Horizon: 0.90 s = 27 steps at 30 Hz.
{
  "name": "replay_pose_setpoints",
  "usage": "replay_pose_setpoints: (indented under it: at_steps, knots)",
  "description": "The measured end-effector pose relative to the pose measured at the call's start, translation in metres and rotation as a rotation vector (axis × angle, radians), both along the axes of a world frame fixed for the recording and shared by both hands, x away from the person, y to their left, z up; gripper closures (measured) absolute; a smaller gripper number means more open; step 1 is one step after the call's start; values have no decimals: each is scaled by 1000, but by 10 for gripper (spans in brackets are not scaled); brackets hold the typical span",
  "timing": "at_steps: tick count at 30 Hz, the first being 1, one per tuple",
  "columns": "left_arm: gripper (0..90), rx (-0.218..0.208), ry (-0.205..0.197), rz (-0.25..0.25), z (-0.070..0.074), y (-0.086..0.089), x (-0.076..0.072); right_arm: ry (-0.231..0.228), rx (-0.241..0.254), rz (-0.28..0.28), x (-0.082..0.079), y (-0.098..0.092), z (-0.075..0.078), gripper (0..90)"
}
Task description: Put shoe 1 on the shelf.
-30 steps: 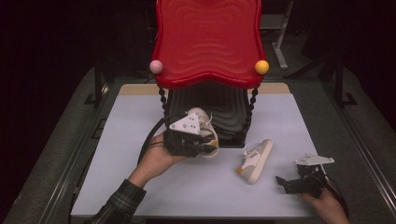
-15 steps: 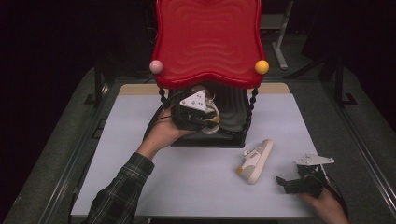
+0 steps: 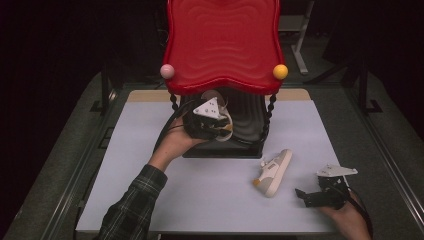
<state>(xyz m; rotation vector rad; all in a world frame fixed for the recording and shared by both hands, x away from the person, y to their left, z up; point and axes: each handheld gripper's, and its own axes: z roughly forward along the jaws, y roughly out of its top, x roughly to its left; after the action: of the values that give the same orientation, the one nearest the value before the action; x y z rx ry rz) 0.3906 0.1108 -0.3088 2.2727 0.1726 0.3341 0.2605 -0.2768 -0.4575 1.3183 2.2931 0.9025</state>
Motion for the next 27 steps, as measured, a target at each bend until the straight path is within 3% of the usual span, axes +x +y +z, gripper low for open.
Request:
replay_pose_setpoints:
  at_steps: [2, 4, 6, 12, 20, 27]
  knots:
    - [592, -19, 6, 19, 1, 2, -4, 22, -9, 14, 1, 0, 3, 47]
    - [574, -43, 6, 33, 2, 4, -10, 36, -10, 29, 0, -1, 8, 146]
    - [562, -54, -7, 46, 5, 6, -17, 51, 14, 28, 0, -3, 12, 152]
    - [527, -109, 11, 101, 11, 16, -33, 39, 103, 65, 1, -1, 28, 271]
    - [550, -177, 36, 136, 16, 34, -43, -15, 170, 126, 11, 12, 53, 446]
    - [678, -199, 52, 178, 9, 49, -48, -82, 229, 234, 30, 45, 81, 658]
